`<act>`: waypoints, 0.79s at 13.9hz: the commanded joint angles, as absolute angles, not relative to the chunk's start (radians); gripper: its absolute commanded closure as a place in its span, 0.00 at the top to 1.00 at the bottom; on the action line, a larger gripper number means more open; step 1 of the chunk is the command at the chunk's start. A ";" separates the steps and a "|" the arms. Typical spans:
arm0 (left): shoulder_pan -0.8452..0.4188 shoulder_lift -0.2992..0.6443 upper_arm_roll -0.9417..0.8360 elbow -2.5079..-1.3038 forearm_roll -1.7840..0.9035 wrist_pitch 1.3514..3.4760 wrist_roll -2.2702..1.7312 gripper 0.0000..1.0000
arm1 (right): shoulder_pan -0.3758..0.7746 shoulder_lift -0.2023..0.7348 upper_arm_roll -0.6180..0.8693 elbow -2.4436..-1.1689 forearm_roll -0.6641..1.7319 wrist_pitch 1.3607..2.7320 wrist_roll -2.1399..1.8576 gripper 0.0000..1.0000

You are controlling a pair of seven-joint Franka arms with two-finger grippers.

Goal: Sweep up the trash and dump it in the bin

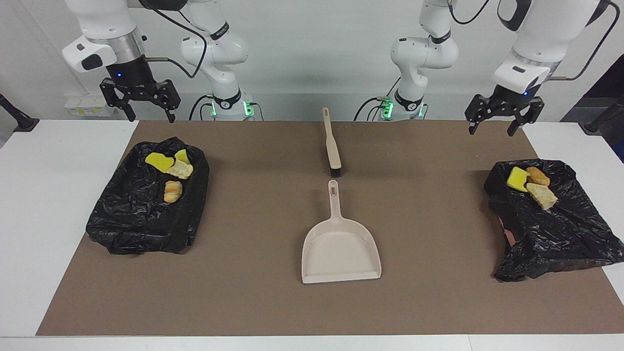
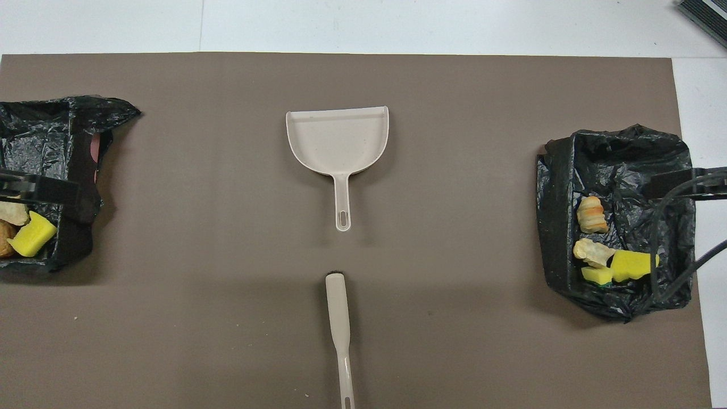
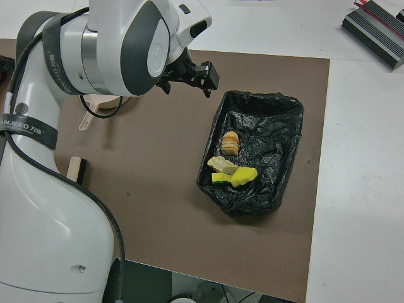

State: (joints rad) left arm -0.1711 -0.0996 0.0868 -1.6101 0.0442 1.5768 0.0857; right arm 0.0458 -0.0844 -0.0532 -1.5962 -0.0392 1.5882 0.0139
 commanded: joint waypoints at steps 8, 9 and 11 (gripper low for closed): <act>-0.094 -0.011 0.066 -1.394 -0.018 1.378 0.126 1.00 | 0.077 -0.078 -0.127 -1.583 -0.017 1.588 -0.051 1.00; -0.083 -0.021 0.058 -1.400 -0.023 1.378 0.126 1.00 | 0.072 -0.081 -0.126 -1.585 -0.017 1.588 -0.051 1.00; -0.081 -0.026 0.057 -1.404 -0.023 1.378 0.127 1.00 | 0.063 -0.087 -0.115 -1.589 -0.017 1.586 -0.051 1.00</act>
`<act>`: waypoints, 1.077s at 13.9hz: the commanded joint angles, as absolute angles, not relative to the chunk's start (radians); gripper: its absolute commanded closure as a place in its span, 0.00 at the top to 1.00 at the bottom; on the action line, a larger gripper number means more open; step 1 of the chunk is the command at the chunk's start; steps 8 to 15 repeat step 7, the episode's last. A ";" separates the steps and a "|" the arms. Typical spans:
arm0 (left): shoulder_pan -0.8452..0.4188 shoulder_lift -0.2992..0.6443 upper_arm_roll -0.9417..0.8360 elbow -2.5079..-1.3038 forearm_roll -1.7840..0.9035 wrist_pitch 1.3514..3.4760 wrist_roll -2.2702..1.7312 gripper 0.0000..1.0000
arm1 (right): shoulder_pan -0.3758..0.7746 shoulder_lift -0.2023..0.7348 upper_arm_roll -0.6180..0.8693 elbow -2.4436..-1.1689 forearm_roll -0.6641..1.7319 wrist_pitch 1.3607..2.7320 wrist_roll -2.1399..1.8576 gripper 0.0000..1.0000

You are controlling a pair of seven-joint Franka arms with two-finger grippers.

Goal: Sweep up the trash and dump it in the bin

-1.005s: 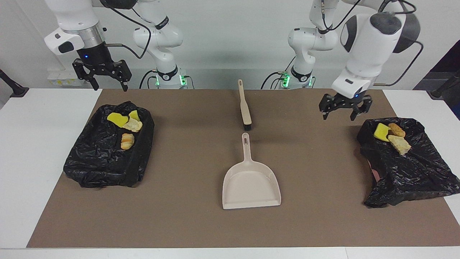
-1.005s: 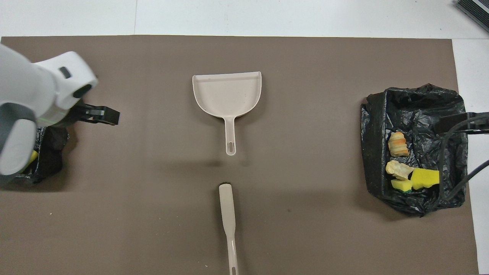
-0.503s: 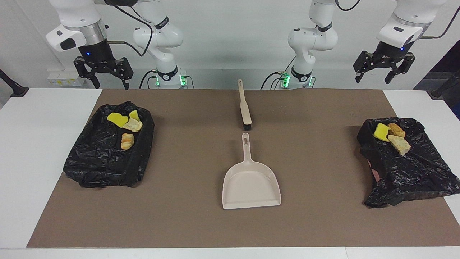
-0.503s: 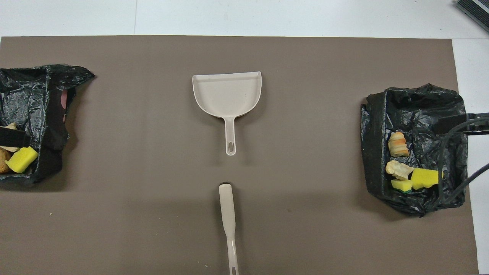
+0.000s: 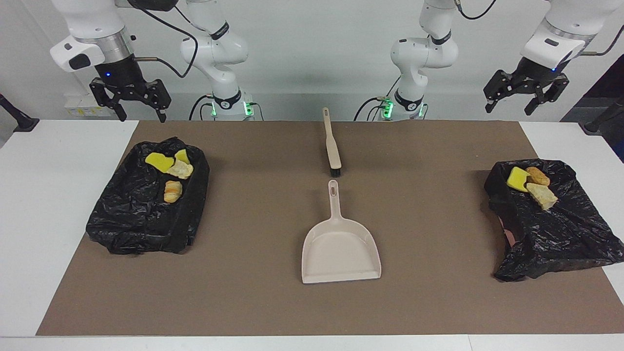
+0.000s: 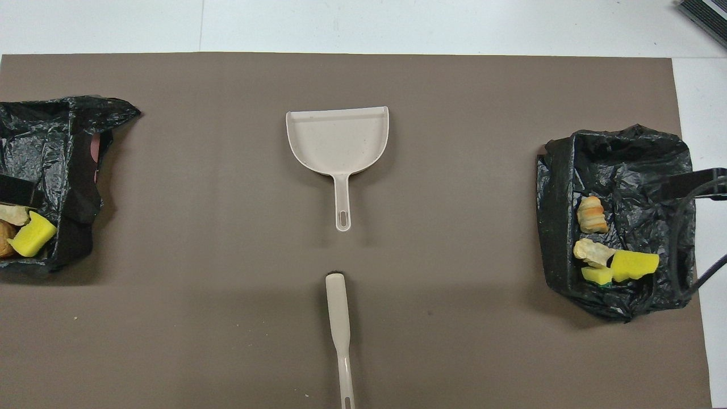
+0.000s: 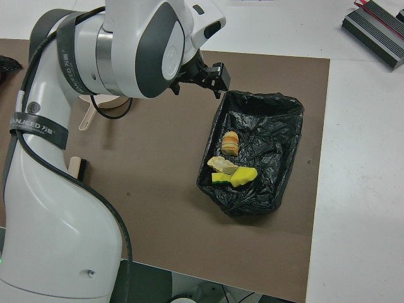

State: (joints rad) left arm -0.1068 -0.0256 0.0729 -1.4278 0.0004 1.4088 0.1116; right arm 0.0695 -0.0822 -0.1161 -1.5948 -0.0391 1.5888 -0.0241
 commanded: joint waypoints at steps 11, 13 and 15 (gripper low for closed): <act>-0.051 -0.041 0.025 -1.433 -0.021 1.399 0.117 1.00 | 0.048 -0.094 -0.094 -1.595 -0.015 1.583 -0.049 1.00; -0.051 -0.041 0.025 -1.433 -0.021 1.399 0.117 1.00 | 0.048 -0.094 -0.094 -1.595 -0.015 1.583 -0.049 1.00; -0.051 -0.041 0.025 -1.433 -0.021 1.399 0.117 1.00 | 0.048 -0.094 -0.094 -1.595 -0.015 1.583 -0.049 1.00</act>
